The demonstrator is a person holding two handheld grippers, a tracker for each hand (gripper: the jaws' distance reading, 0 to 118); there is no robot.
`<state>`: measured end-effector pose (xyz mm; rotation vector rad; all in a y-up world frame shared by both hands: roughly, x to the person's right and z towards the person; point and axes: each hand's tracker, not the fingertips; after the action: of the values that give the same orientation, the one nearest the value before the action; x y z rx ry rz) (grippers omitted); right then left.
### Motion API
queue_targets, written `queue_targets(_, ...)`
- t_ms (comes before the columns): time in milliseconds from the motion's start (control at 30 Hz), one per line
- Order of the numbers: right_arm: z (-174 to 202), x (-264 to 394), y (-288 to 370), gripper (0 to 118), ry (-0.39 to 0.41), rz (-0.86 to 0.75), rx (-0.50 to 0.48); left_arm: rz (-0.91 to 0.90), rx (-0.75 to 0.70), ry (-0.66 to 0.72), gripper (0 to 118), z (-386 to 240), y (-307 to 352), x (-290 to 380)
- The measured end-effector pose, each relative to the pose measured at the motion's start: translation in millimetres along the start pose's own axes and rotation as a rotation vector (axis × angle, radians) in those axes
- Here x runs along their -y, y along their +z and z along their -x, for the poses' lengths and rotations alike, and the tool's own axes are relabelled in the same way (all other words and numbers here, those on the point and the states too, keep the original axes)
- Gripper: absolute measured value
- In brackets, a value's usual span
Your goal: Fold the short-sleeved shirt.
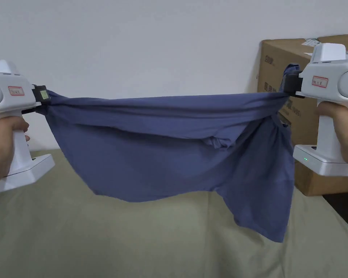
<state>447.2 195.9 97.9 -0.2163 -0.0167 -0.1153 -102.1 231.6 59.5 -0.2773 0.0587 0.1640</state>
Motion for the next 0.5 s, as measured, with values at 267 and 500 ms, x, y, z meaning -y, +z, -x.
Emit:
queue_targets(267, 17, 55, -66, 10, -0.01, 0.057, 0.006, 0.044, -0.057, -0.012, 5, 21, -65, 52)
queue_targets(500, 5, 171, -88, 10, -0.054, 0.232, 0.009, 0.224, -0.074, -0.007, 5, 47, -87, 167)
